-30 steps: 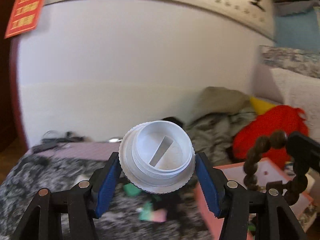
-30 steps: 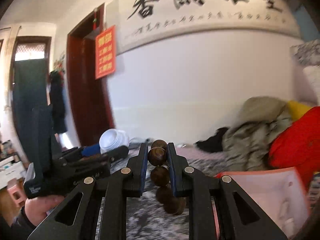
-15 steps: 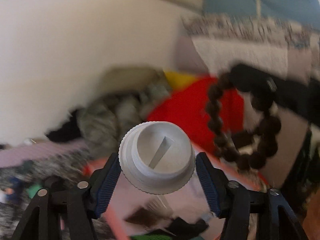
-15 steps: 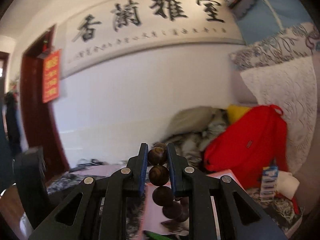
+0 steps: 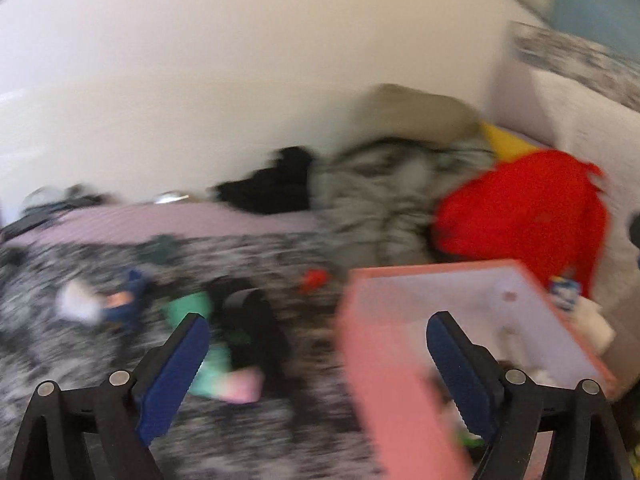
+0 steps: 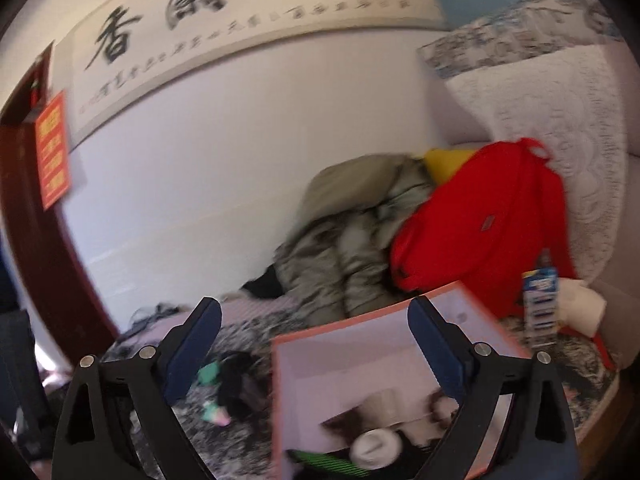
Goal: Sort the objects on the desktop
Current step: 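Carry the white ring and bead bracelet into the pink box and release both, then grasp the white ribbed lamp cup with the left tool while the right tool grasps the blue figurine, then carry the ribbed cup and blue figurine into the pink box and release both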
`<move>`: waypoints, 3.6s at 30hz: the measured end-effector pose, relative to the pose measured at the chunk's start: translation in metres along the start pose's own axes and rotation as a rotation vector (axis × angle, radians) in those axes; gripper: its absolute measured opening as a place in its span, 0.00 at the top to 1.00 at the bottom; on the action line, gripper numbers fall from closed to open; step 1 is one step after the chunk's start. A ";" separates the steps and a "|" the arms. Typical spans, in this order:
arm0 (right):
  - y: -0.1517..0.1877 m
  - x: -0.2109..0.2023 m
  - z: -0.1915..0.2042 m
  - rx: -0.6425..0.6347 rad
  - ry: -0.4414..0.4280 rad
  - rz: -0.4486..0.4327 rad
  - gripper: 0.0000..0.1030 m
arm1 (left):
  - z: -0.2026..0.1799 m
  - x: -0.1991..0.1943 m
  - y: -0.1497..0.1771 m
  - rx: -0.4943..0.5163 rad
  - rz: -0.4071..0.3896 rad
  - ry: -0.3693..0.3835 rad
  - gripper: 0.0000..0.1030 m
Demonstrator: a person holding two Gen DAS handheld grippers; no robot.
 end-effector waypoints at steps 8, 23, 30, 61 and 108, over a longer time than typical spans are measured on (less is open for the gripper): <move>0.066 0.045 0.130 -0.155 -0.153 0.102 0.06 | 0.146 -0.027 0.034 -0.147 0.041 -0.226 0.11; 0.210 0.198 0.181 -0.081 -0.120 0.548 0.06 | 0.284 0.039 0.053 -0.309 0.106 -0.333 0.11; 0.212 0.223 0.227 -0.207 -0.152 0.475 0.05 | 0.300 0.125 0.045 -0.183 0.189 -0.354 0.11; 0.258 0.187 0.306 0.179 -0.481 0.796 0.58 | 0.277 0.026 0.061 -0.053 0.138 -0.348 0.60; 0.091 -0.041 0.198 -0.119 -0.463 0.148 0.58 | 0.001 -0.110 0.027 0.103 -0.164 -0.334 0.52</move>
Point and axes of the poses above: each gripper's, at about its wrist camera, not at the fingertips, and x roughly the way its jaws point, z to its left, y to its underside, the point moved 9 cm from there along x, roughly the way its jaws point, and after that the axes turned 9 degrees about y, right-handed, at the moved point
